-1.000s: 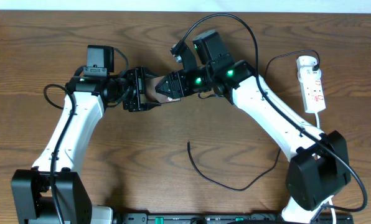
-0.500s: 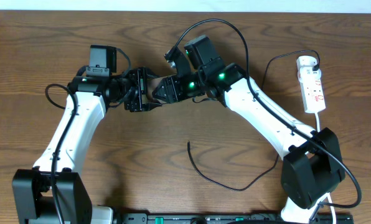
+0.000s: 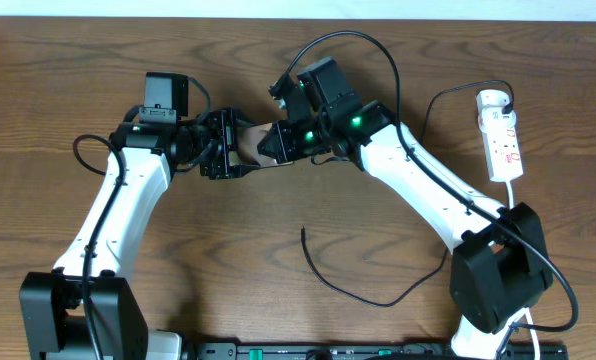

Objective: Plug charger to phone and switch on socket
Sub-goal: 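Grasp the phone's side edge with the right gripper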

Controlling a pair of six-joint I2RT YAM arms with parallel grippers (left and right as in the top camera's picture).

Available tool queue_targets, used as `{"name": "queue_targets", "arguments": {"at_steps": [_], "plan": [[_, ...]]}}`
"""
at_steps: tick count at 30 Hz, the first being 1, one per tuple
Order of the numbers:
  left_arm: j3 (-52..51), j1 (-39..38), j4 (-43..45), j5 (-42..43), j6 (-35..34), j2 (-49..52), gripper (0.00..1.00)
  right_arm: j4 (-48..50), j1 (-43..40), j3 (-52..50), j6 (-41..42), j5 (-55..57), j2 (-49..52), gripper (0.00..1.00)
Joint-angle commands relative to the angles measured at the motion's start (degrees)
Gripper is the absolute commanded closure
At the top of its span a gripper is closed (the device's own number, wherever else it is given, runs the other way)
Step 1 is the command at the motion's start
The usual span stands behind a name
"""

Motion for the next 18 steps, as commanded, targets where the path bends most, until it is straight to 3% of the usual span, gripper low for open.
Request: {"name": "queue_targets", "arguments": {"at_steps": [1,7,8,10,14,18], "plan": [[1.1,-0.3,0.1,0.7,-0.4,0.0,0.93,0.7,0.6,0.5,-0.8,-2.3,-0.2,0.99],[1.1,-0.2,0.1,0.8,-0.4,0.0,0.91,0.9,0.5,0.5,-0.8,-2.1,-0.2,0.99],[1.1,-0.2,0.1,0.8,-0.4,0.0,0.83,0.9,0.5,0.5,-0.9,-1.6,-0.2,0.99],[1.1,0.0,0.1,0.8,-0.4,0.0,0.53,0.8,0.5,0.5,-0.9,-0.5,-0.2,0.99],[1.1,1.4,0.9,2.4,0.1,0.0,0.17,0.8,-0.6,0.5,-0.9,1.2,-0.2,0.99],[1.1,3.0,3.0,6.0,1.6,0.0,0.1,0.6,-2.5,0.5,-0.9,3.2,-0.2,0.99]]}}
